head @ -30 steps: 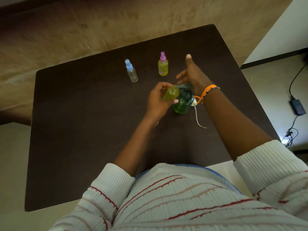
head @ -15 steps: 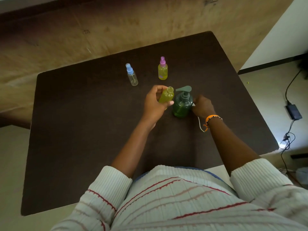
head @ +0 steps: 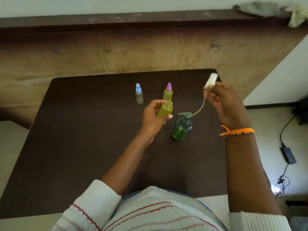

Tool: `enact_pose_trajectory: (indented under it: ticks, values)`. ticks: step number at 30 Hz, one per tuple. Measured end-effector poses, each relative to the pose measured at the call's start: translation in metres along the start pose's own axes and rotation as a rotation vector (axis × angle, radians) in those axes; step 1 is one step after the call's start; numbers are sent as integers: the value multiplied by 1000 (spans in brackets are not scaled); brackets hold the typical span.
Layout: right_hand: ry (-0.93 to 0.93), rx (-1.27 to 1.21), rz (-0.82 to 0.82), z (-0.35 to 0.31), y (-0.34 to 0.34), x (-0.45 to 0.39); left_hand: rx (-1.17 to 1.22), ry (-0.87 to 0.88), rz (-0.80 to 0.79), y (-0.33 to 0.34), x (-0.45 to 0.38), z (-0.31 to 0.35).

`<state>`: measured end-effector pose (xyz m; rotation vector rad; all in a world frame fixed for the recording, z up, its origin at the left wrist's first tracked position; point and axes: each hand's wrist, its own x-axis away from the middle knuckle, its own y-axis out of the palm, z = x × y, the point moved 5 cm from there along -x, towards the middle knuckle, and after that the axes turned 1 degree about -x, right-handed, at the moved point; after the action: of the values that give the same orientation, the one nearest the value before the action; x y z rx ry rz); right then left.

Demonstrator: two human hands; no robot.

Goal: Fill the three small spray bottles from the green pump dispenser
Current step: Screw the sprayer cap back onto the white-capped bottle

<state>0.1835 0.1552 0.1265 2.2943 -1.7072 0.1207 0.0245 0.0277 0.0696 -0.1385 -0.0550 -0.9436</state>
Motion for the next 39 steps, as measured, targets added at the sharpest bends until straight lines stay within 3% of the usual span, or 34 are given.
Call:
enact_pose_trajectory:
  ticks: [3, 8, 14, 23, 39]
  values:
    - [-43, -243, -22, -16, 16, 12, 24, 20, -3, 0, 0, 4]
    - [-68, -311, 8, -14, 33, 16, 44, 38, 4, -3, 1, 8]
    - [-118, -114, -1, -12, 43, 18, 24, 51, 5, -2, 3, 11]
    - [-198, 286, -335, 0, 65, 26, 9, 116, -17, -3, 6, 26]
    - [-255, 467, -444, -12, 71, 27, -65, 201, -143, -8, 4, 40]
